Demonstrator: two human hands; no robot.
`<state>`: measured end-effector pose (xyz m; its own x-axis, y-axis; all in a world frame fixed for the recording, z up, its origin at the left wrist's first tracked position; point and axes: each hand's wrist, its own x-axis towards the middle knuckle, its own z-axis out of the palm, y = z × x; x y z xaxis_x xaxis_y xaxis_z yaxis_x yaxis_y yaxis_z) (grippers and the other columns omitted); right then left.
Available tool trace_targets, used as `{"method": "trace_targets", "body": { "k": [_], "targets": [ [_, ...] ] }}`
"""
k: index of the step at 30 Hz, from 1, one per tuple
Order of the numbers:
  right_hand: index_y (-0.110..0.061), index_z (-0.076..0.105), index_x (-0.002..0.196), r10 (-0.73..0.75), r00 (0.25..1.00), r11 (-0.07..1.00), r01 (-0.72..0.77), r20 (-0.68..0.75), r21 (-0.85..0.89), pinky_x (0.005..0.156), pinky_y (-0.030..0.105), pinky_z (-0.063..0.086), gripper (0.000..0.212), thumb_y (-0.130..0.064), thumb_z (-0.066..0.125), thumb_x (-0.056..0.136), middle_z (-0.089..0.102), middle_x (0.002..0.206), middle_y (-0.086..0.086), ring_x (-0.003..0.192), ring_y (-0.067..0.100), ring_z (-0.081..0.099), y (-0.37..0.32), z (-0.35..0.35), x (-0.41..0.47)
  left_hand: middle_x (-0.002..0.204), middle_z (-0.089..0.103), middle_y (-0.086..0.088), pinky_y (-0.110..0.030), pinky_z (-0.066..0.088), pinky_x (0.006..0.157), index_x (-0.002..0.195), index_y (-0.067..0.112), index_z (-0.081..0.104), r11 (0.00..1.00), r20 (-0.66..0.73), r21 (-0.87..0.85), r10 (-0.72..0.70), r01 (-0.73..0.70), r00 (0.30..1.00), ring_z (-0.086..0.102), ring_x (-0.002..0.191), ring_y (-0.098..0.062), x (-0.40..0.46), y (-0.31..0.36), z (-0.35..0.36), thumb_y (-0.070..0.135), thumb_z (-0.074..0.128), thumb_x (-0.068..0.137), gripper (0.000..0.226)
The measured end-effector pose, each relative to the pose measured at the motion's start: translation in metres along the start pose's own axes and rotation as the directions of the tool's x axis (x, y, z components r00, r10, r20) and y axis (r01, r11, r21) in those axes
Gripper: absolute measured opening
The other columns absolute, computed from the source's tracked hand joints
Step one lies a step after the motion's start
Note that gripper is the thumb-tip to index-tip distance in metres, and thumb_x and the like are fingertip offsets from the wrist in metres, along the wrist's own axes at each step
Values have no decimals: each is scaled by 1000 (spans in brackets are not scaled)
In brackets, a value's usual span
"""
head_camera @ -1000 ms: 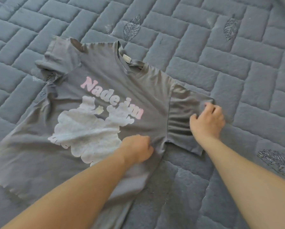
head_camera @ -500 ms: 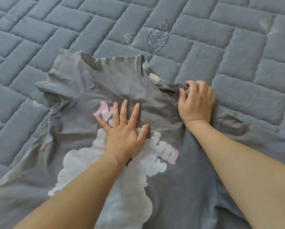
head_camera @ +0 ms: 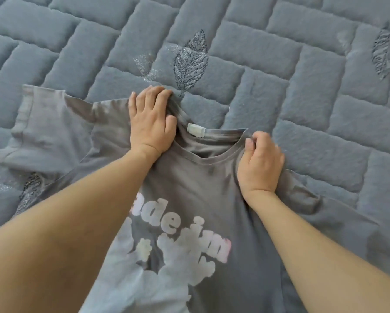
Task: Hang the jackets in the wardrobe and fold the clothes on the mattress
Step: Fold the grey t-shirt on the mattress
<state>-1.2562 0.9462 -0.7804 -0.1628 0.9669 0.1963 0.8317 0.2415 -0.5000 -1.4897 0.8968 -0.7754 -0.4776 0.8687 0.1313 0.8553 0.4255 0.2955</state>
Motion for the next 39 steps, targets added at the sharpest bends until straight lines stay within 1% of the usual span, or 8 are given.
{"method": "trace_targets", "body": {
  "k": [11, 16, 20, 27, 30, 33, 35, 39],
  "targets": [
    [-11, 59, 109, 14, 1000, 991, -11, 22, -136, 78, 40, 28, 38, -23, 43, 77, 65, 99, 9, 88, 33, 50, 17, 4, 14, 141, 46, -3, -52, 9, 121, 129, 16, 52, 1000, 39, 16, 18, -19, 999, 34, 138, -29, 5, 0, 6, 29, 42, 76, 56],
    [-13, 57, 91, -59, 998, 984, 61, 13, -168, 73, 41, 26, 21, -21, 46, 75, 58, 90, 12, 83, 34, 50, 16, 5, 16, 137, 49, -2, -52, 11, 120, 119, 15, 54, 999, 2, -28, 31, -31, 1000, 36, 135, -29, 6, 0, 7, 28, 39, 72, 51],
    [-17, 50, 83, -99, 995, 986, 95, -23, -135, 73, 38, 24, 10, -13, 53, 74, 55, 91, 9, 83, 31, 47, 20, 10, 17, 121, 55, -2, -50, 21, 115, 104, 12, 54, 976, -64, -198, -101, 87, 993, 43, 116, -28, 15, -5, 6, 24, 35, 70, 40],
    [-8, 57, 85, -95, 994, 995, 94, -47, -15, 81, 41, 30, 9, -7, 55, 77, 57, 97, 15, 92, 38, 52, 10, -11, 13, 128, 52, -14, -37, 29, 106, 104, 6, 60, 938, 128, -248, -215, 241, 968, 42, 122, -34, 35, -1, -31, 9, 41, 75, 35],
    [-8, 56, 79, -267, 962, 964, 267, -63, -13, 78, 41, 31, 8, -11, 54, 72, 56, 91, 15, 84, 36, 51, 0, -38, -13, 124, 53, -14, -42, 26, 110, 99, 9, 60, 980, -50, -169, -113, 103, 992, 43, 119, -37, -7, -16, -61, 7, 41, 72, 33],
    [-13, 56, 75, -370, 925, 925, 375, 85, -54, 87, 41, 31, 14, -17, 56, 62, 59, 98, 10, 92, 34, 53, -7, -62, -71, 135, 48, -12, -59, 2, 120, 103, 10, 61, 999, 111, 47, 21, -27, 994, 31, 138, -36, -76, -39, -79, 7, 52, 76, 28],
    [-12, 60, 84, -337, 915, 935, 353, 220, -34, 103, 46, 28, 28, -19, 54, 58, 59, 119, 11, 113, 36, 52, -15, -71, -99, 147, 41, -7, -59, -7, 120, 111, 12, 62, 998, 214, 56, 7, -20, 977, 19, 147, -29, -105, -47, -83, 15, 53, 79, 33],
    [-11, 52, 132, -386, 850, 913, 407, 359, 19, 120, 47, 13, 60, -34, 44, 77, 36, 154, 13, 144, 31, 27, -54, -52, -91, 159, 30, -4, -54, 5, 121, 134, 18, 53, 991, 125, -129, 40, -23, 991, 14, 151, -25, -80, -26, -81, 31, 34, 85, 54]
  ]
}}
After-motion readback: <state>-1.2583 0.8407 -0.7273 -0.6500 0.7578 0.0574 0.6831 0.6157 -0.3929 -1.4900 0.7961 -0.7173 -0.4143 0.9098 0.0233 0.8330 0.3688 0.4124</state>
